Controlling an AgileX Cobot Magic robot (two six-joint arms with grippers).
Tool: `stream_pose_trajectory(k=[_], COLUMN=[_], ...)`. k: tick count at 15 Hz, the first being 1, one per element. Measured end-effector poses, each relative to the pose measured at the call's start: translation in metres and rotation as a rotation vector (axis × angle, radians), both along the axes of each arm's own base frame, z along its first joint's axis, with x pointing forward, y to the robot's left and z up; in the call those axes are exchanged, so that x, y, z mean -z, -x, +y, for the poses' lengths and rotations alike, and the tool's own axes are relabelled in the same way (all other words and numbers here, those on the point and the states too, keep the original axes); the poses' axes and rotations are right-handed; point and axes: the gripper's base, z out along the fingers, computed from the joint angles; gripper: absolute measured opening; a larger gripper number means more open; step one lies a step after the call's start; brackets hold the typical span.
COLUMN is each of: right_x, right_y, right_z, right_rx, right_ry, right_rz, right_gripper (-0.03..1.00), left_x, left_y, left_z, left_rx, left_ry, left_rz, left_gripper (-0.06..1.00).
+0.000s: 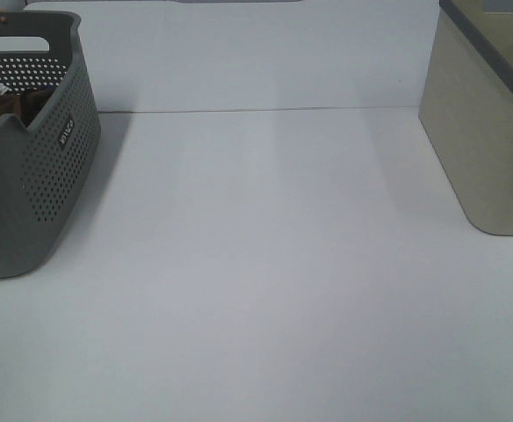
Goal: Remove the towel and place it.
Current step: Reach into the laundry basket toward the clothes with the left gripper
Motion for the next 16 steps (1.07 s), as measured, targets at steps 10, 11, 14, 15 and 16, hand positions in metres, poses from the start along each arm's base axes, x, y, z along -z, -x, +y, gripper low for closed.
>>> stream_pose_trajectory(k=[10, 11, 14, 15, 16], right_x=[0.0000, 0.0000, 0.0000, 0.0000, 0.0000], right_y=[0.0000, 0.0000, 0.0000, 0.0000, 0.0000], right_z=[0.0000, 0.0000, 0.0000, 0.0000, 0.0000], right_rx=[0.000, 0.000, 0.000, 0.000, 0.000], right_ry=[0.000, 0.000, 0.000, 0.000, 0.000], right_rz=[0.000, 0.000, 0.000, 0.000, 0.000], right_gripper=[0.63, 0.63, 0.63, 0.63, 0.63], left_x=[0.0000, 0.0000, 0.0000, 0.0000, 0.0000], left_y=[0.0000, 0.0000, 0.0000, 0.0000, 0.0000], left_z=[0.0000, 0.0000, 0.0000, 0.0000, 0.0000], left_rx=[0.000, 0.000, 0.000, 0.000, 0.000], left_ry=[0.000, 0.000, 0.000, 0.000, 0.000], left_rz=[0.000, 0.000, 0.000, 0.000, 0.000], left_gripper=[0.67, 0.67, 0.67, 0.67, 0.67])
